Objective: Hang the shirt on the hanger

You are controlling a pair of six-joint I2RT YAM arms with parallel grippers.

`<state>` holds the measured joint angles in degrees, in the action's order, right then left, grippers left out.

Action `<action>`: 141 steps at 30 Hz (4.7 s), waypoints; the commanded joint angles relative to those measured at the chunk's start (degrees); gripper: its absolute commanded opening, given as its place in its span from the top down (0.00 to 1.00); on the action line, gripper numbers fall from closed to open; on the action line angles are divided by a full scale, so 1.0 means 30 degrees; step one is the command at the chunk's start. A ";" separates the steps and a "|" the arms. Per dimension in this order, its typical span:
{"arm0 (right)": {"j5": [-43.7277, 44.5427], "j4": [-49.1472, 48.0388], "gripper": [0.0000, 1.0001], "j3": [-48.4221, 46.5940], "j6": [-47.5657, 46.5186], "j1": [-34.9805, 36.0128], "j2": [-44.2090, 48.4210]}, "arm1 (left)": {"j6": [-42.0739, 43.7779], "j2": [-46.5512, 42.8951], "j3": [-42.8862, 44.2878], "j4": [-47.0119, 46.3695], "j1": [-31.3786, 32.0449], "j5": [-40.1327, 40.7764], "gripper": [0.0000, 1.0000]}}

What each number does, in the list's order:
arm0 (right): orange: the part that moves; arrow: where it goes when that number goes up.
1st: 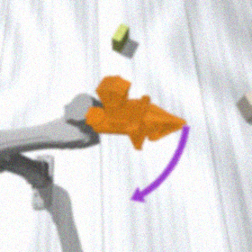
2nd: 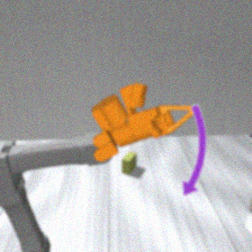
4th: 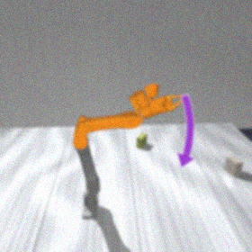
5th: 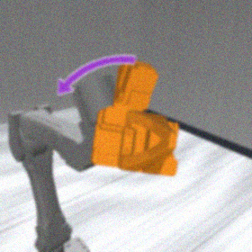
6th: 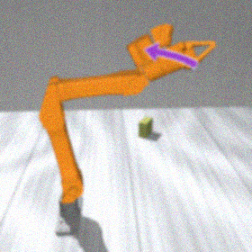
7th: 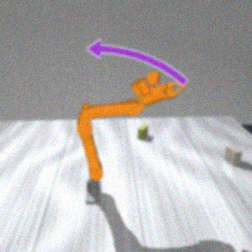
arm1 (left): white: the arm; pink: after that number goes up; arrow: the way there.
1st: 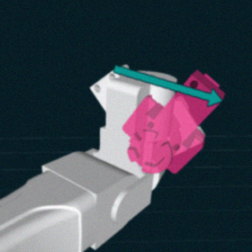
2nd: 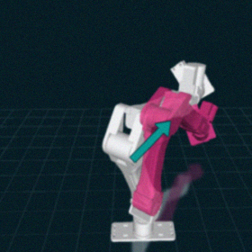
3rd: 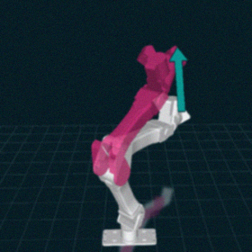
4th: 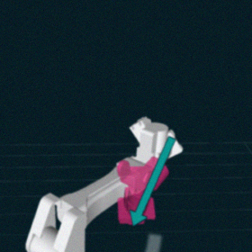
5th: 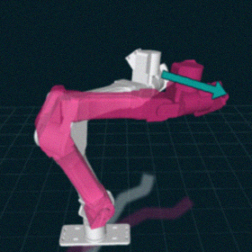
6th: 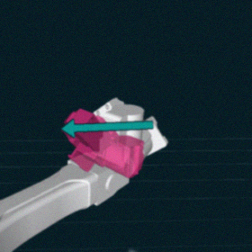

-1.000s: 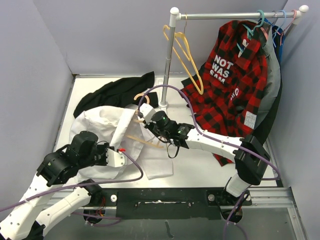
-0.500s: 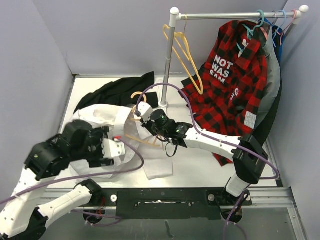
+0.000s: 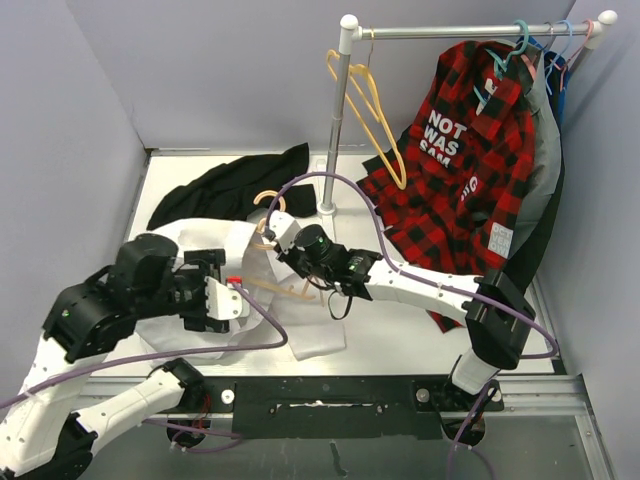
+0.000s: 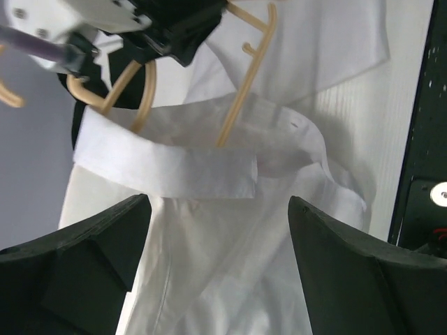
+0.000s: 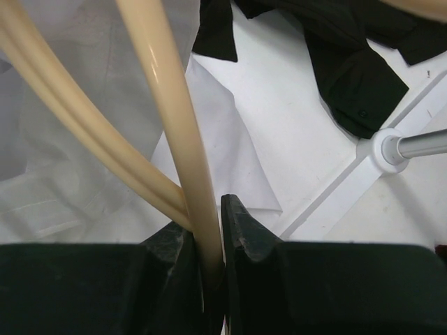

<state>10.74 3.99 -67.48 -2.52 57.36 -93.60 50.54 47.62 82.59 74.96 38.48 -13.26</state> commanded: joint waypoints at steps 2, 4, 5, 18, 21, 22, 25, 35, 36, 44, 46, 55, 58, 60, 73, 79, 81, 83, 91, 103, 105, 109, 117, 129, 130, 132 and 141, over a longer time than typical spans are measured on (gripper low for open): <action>-0.1114 -0.1112 1.00 -0.1348 0.0489 0.0361 0.0089 | 0.2963 -0.0472 -0.1810 -0.2066 -0.0077 0.1094 0.22; -0.1149 -0.1067 1.00 -0.1256 0.0490 0.0361 0.0220 | 0.3341 -0.0075 -0.1542 -0.2445 -0.0228 0.1356 0.22; -0.1113 -0.1066 1.00 -0.1159 0.0448 0.0354 0.0295 | 0.3609 0.0313 -0.1260 -0.2436 -0.0379 0.1402 0.23; -0.1334 -0.1093 1.00 0.0022 0.0461 -0.0438 0.1413 | 1.0537 0.6930 0.5476 0.6739 -1.2034 -0.6718 0.30; -0.1409 -0.1110 1.00 0.0269 0.0439 -0.0545 0.1671 | 1.0914 0.7076 0.5864 0.7994 -1.2094 -0.6796 0.29; -0.1427 -0.1101 1.00 0.0333 0.0418 -0.0594 0.1717 | 1.1136 0.6842 0.5649 0.7986 -1.2072 -0.6787 0.29; -0.1547 -0.1124 1.00 0.0473 0.0420 -0.0709 0.1892 | 1.1536 0.6325 0.4770 0.7973 -1.1896 -0.6257 0.30; -0.2097 -0.1081 1.00 0.0869 0.0540 -0.0926 0.2509 | 1.1640 0.6829 0.4124 0.7599 -1.1772 -0.4654 0.85; -0.2154 -0.1020 1.00 0.0887 0.0562 -0.0913 0.2573 | 1.1604 0.6968 0.4110 0.7388 -1.1772 -0.4486 1.00; -0.1561 -0.1473 1.00 0.1557 -0.0931 -0.0029 0.2730 | 0.9681 0.7248 0.6538 0.5078 -1.1860 -0.5892 1.00; -0.1152 -0.1849 1.00 0.1912 -0.1507 0.0307 0.2706 | 0.9210 0.7657 0.7615 0.5163 -1.1860 -0.6247 1.00; 0.0938 -0.2344 1.00 0.2467 -0.3459 0.1495 0.2372 | 0.8520 0.8091 0.9041 0.4924 -1.1860 -0.6456 1.00; 0.1536 -0.3005 1.00 0.2762 -0.3845 0.2017 0.2605 | 0.8493 0.7870 0.8527 0.4708 -1.1834 -0.6473 1.00; 0.1552 -0.3369 1.00 0.2793 -0.3835 0.2132 0.2656 | 0.8348 0.7781 0.8353 0.4617 -1.1830 -0.6584 1.00; 0.0441 -0.6986 1.00 0.1550 -0.2541 0.2152 0.0317 | 0.8313 0.7004 0.7935 0.4960 -1.1819 -0.6288 1.00; -0.0820 -0.9018 1.00 0.3227 -0.1081 0.1584 0.1241 | 0.8828 0.6526 0.7028 0.4644 -1.1852 -0.5096 1.00; -0.1010 -1.0027 1.00 0.4339 -0.0385 0.1262 0.1947 | 0.8828 0.6566 0.7017 0.4783 -1.1859 -0.4899 1.00; -0.1150 -1.0861 1.00 0.5122 -0.0075 0.1087 0.2534 | 0.8834 0.6570 0.7004 0.4886 -1.1860 -0.4765 1.00; -0.1080 -1.0868 1.00 0.4019 -0.0922 0.1791 0.2059 | 0.8826 0.6562 0.6334 0.4783 -1.1860 -0.4656 1.00; 0.0226 -1.0874 1.00 0.1403 -0.1856 0.2615 -0.0904 | 0.7331 0.6444 0.5665 0.4845 -1.0341 -0.5199 1.00; 0.0704 -1.1245 1.00 0.1289 -0.1923 0.2617 -0.1084 | 0.6846 0.6279 0.5641 0.5069 -0.9575 -0.4881 1.00; 0.1337 -1.1758 1.00 0.1653 -0.2030 0.2507 -0.0800 | 0.6421 0.5989 0.4843 0.5590 -0.8322 -0.3111 1.00; 0.2252 -1.2142 1.00 0.3086 -0.1972 0.2480 0.0095 | 0.5042 0.7823 0.5159 0.6901 -0.8080 0.0384 0.53; 0.2415 -1.2971 1.00 0.3772 -0.1708 0.2673 0.0444 | 0.2372 0.6738 0.6832 0.2800 -0.7114 0.1129 0.02; 0.2420 -1.2980 1.00 0.3759 -0.1707 0.2690 0.0425 | 0.2104 0.6884 0.7250 0.2650 -0.6813 0.0876 0.02; 0.2435 -1.3001 1.00 0.3822 -0.1691 0.2715 0.0412 | 0.1980 0.7047 0.7750 0.2269 -0.6478 -0.0032 0.02; 0.2626 -1.2787 1.00 0.4090 -0.1629 0.2843 0.0850 | 0.0333 1.0648 0.9310 0.4816 -0.5790 -0.4317 0.02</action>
<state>18.39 -27.46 -55.24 -8.51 65.52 -95.33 56.10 72.36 106.28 85.62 20.69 -18.06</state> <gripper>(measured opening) 0.102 0.978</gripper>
